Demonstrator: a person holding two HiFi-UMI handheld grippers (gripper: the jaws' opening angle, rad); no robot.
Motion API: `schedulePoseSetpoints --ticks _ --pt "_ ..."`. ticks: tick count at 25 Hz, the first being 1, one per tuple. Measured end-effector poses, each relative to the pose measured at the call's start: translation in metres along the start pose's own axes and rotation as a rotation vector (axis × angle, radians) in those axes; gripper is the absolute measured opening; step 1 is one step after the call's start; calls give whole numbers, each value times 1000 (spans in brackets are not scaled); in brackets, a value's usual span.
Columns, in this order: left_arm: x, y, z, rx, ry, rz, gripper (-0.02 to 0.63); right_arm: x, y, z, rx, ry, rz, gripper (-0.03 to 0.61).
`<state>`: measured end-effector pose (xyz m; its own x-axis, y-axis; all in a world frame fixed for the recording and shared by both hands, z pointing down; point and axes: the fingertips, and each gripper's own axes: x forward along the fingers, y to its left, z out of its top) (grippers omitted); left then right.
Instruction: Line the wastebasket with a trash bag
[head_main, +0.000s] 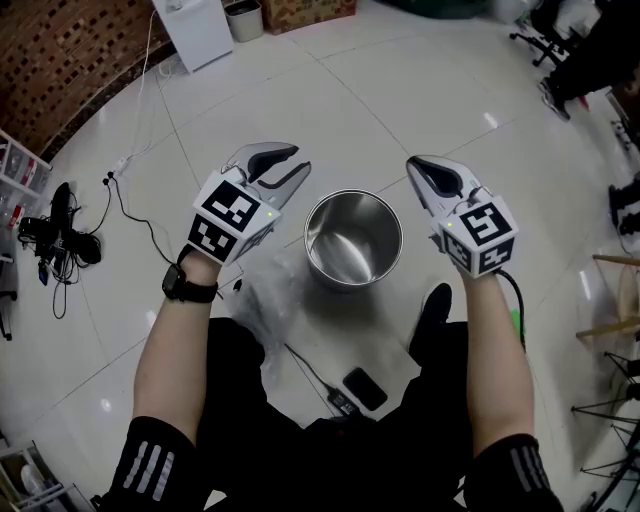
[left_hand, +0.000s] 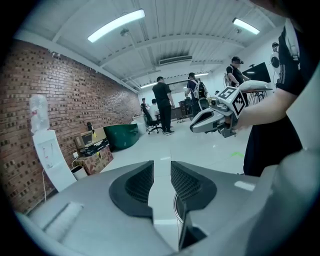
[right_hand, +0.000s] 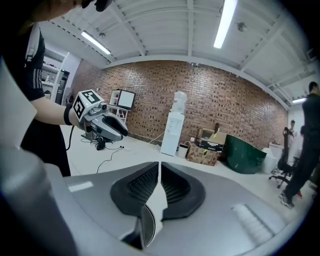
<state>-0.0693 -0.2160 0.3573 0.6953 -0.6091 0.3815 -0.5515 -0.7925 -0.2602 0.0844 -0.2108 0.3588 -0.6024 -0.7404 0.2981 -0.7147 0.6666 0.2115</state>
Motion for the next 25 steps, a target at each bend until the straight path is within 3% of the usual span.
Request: schedulePoseSetpoints --ticks 14,25 --pt "-30 19 1 -31 -18 30 121 36 51 6 -70 20 69 139" --pt "-75 47 -26 -65 -2 84 137 102 149 10 -132 72 263 215"
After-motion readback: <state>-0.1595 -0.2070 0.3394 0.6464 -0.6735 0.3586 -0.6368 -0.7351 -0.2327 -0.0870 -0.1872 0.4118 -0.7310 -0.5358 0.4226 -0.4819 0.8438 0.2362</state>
